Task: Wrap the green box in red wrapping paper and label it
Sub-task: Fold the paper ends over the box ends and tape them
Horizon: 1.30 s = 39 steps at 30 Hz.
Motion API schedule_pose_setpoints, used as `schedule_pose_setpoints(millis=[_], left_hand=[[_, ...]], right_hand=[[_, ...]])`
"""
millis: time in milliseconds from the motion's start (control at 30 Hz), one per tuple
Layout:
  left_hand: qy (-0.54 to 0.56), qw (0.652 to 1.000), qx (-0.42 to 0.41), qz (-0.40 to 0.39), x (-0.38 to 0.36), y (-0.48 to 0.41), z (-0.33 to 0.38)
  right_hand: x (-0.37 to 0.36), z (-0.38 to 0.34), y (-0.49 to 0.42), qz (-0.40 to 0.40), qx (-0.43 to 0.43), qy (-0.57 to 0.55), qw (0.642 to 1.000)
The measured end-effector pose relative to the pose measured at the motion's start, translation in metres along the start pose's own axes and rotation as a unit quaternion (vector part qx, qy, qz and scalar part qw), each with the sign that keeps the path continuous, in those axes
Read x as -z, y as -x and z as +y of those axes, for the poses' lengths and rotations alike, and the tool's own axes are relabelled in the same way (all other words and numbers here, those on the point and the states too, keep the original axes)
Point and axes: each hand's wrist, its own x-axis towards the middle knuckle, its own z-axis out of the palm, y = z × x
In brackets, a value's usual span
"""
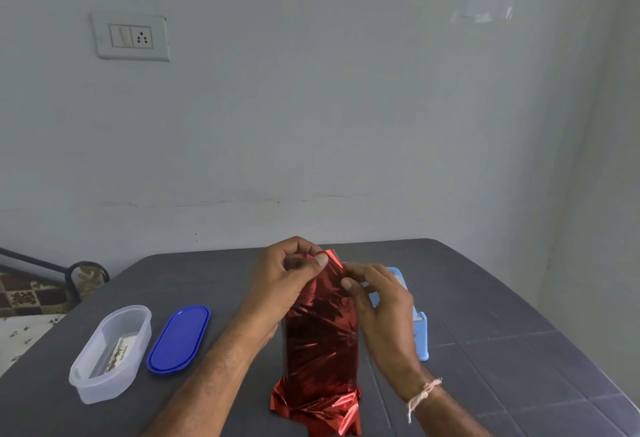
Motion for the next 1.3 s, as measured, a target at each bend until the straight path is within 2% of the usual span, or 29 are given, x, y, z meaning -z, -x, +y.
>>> schedule_pose_setpoints(millis=[233, 400, 567, 767, 967, 1300], left_hand=[[-0.009, 1.000, 0.006, -0.007, -0.002, -0.003, 0.002], [-0.001, 1.000, -0.015, 0.002, 0.000, -0.003, 0.001], [0.009, 1.000, -0.022, 0.002, -0.001, -0.002, 0.000], [0.002, 0.998, -0.028, -0.047, -0.002, 0.000, 0.001], [-0.054, 0.997, -0.062, 0.009, -0.005, -0.004, -0.001], [-0.010, 0.999, -0.037, 0.018, -0.004, -0.004, -0.001]], right_hand=[[0.000, 0.001, -0.005, -0.025, -0.008, 0.007, 1.000], [0.004, -0.006, -0.007, -0.018, -0.079, -0.044, 0.996], [0.004, -0.006, -0.009, -0.025, -0.043, 0.002, 0.999], [0.004, -0.003, -0.012, -0.050, -0.094, -0.021, 0.994], [0.010, -0.009, -0.020, -0.086, -0.104, -0.014, 0.991], [0.013, -0.013, -0.036, -0.174, -0.078, 0.024, 0.981]])
